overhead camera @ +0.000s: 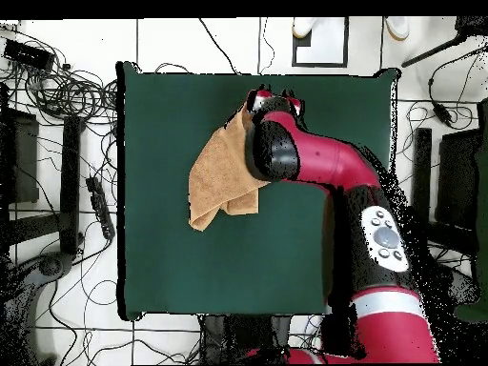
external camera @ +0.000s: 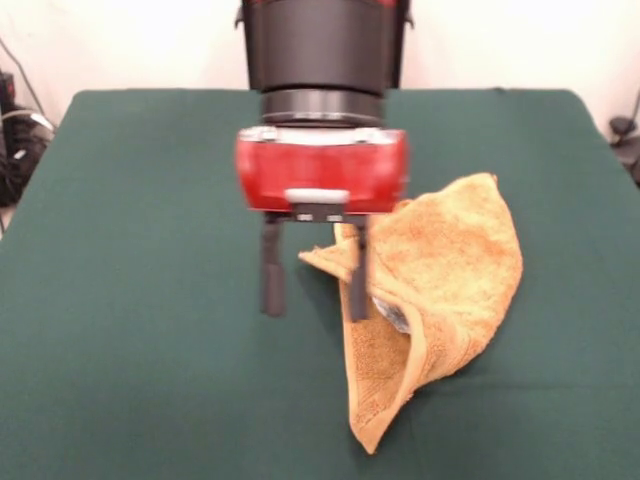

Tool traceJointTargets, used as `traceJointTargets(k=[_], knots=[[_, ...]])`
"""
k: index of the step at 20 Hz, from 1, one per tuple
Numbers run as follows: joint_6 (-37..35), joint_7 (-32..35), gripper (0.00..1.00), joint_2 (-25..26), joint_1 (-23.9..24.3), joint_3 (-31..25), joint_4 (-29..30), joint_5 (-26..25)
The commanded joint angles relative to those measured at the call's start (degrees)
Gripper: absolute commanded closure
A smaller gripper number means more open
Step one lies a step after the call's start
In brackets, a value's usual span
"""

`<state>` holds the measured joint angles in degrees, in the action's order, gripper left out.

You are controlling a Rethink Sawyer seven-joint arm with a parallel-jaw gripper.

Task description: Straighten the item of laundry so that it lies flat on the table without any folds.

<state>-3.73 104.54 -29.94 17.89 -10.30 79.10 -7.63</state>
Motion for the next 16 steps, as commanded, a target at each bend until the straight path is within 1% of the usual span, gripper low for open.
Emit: traceJointTargets(k=[1,5,8,10,13,16], knots=[[-7.5,12.4,0.0,3.3,-9.1,0.7,-2.1,7.1],[-6.7,13.3,0.0,6.2,-13.3,5.2,-5.1,10.5],[-6.2,11.9,0.0,7.4,-13.8,5.7,-5.9,11.5],[-5.4,10.4,0.0,8.0,-13.2,5.2,-6.0,11.4],[-1.9,7.7,0.0,8.5,-10.3,2.9,-4.0,8.7],[-1.5,6.1,0.0,7.9,-8.5,1.5,-2.4,6.7]])
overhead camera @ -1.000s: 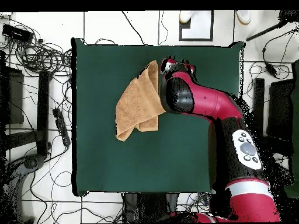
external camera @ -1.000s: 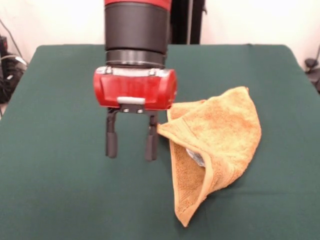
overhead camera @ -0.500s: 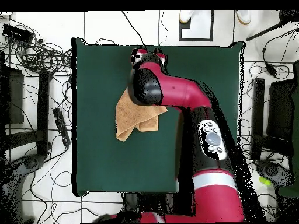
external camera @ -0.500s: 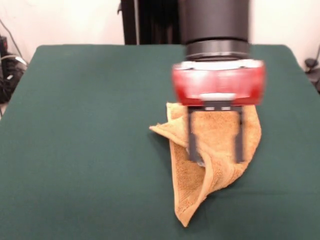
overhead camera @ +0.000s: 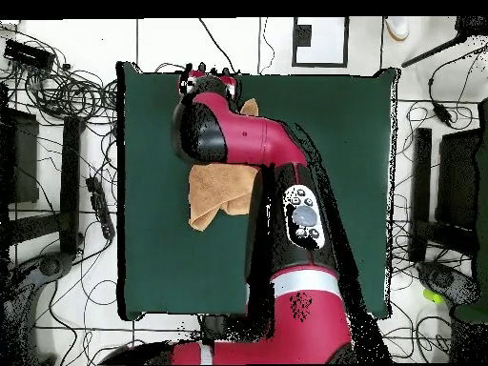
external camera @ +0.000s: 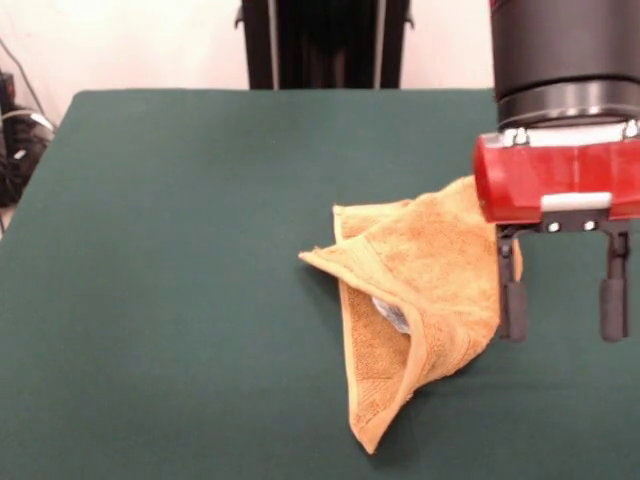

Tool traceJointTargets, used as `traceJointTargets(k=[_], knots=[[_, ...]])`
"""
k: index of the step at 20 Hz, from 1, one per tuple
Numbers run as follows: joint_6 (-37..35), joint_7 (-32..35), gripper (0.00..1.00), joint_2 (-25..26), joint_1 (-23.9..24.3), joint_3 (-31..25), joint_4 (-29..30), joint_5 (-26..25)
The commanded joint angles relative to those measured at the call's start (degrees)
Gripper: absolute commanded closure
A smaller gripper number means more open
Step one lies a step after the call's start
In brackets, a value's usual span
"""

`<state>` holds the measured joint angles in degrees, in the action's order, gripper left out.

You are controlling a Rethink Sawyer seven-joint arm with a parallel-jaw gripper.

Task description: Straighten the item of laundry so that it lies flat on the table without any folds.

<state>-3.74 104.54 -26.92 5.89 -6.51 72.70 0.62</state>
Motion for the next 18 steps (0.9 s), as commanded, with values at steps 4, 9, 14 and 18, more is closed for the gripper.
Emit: traceJointTargets(k=[4,9,14,18], knots=[[-2.5,4.7,0.0,4.3,5.1,-3.4,4.6,-3.1],[-3.6,4.2,0.0,3.2,6.6,-4.8,5.3,-4.4],[-0.5,7.0,0.0,5.3,4.9,-2.9,3.9,-4.2],[0.9,9.5,0.0,6.6,2.5,-0.3,2.9,-2.3]])
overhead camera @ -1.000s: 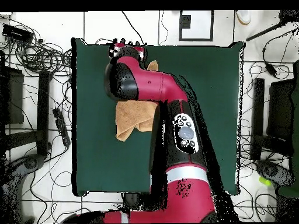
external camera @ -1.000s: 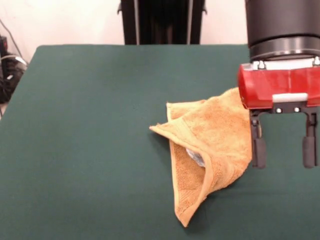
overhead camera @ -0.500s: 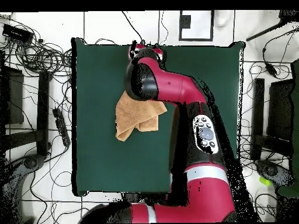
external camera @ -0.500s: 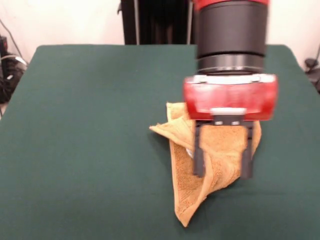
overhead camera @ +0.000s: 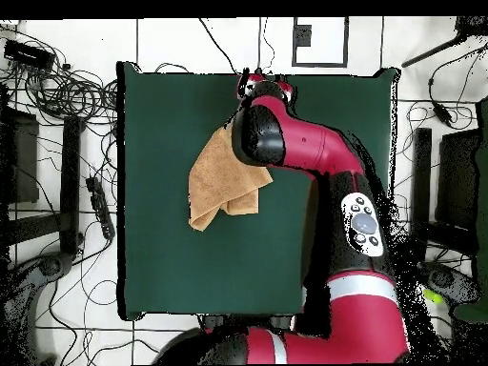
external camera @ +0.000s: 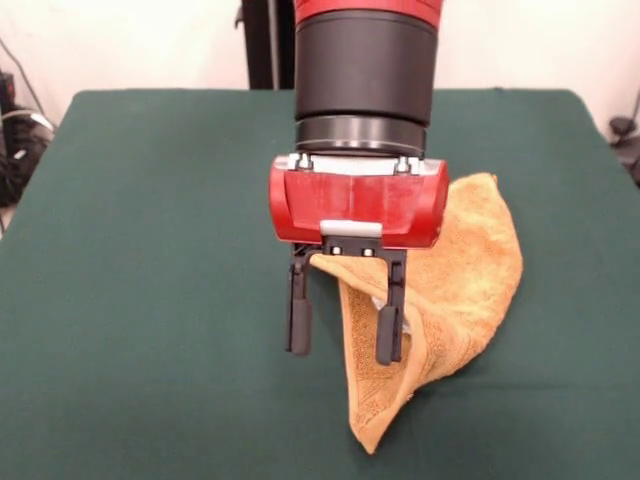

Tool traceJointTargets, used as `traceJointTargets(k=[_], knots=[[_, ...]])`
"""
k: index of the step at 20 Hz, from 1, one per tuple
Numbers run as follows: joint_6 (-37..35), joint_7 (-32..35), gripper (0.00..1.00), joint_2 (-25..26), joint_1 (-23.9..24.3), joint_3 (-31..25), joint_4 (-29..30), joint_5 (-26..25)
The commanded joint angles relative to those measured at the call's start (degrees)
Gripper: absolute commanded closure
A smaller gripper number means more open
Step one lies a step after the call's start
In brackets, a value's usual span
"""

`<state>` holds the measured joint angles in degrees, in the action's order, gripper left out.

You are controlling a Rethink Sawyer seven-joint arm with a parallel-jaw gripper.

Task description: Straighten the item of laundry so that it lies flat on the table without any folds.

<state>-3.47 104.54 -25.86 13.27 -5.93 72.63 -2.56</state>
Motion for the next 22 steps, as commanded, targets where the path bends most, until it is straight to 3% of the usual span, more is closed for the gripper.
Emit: traceJointTargets(k=[1,10,22], knots=[[0.4,10.0,0.0,5.7,-5.4,-0.3,2.8,1.5],[-0.7,11.2,0.0,6.2,-8.6,3.3,1.9,4.6],[1.8,7.4,0.0,3.1,-2.2,-3.7,7.5,-0.8]])
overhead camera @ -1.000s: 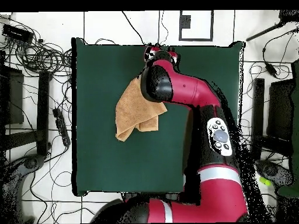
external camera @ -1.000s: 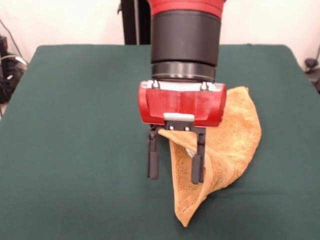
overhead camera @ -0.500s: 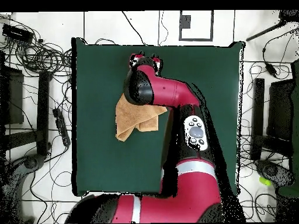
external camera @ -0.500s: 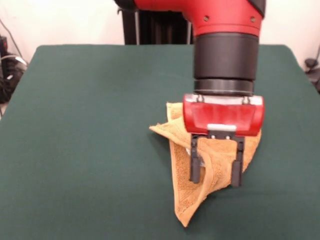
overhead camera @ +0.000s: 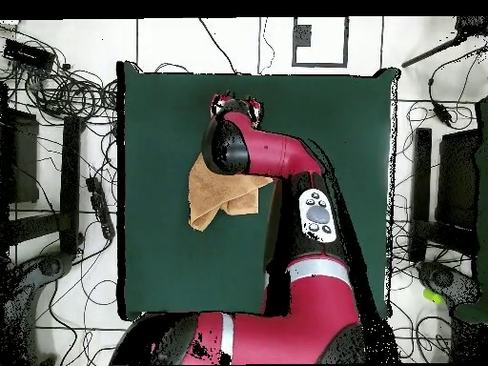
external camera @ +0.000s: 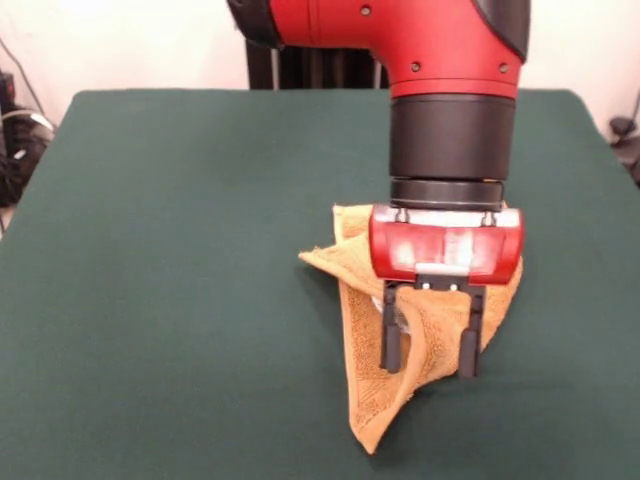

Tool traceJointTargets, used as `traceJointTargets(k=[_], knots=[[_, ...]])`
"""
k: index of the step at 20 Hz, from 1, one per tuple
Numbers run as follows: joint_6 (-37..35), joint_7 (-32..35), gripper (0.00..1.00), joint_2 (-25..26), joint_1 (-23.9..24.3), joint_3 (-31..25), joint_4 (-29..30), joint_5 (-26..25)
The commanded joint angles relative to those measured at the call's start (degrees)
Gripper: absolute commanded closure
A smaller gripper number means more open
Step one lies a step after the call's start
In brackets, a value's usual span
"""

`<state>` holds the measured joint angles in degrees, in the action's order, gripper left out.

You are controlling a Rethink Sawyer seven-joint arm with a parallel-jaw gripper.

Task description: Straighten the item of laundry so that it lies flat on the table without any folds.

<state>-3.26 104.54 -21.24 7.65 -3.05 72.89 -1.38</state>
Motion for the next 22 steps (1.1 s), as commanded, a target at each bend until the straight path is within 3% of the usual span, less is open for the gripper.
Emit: traceJointTargets(k=[1,6,12,17,22], knots=[[1.7,7.4,0.0,-1.7,3.6,-6.8,7.6,-2.3],[4.1,8.0,0.0,-3.2,5.4,-8.2,10.7,-4.8],[6.2,10.2,0.0,-4.3,2.6,-4.5,10.7,-3.4],[4.5,9.4,0.0,-6.2,3.7,-5.8,12.2,-3.8],[7.3,10.2,0.0,-5.8,2.1,-3.6,11.9,-3.9]])
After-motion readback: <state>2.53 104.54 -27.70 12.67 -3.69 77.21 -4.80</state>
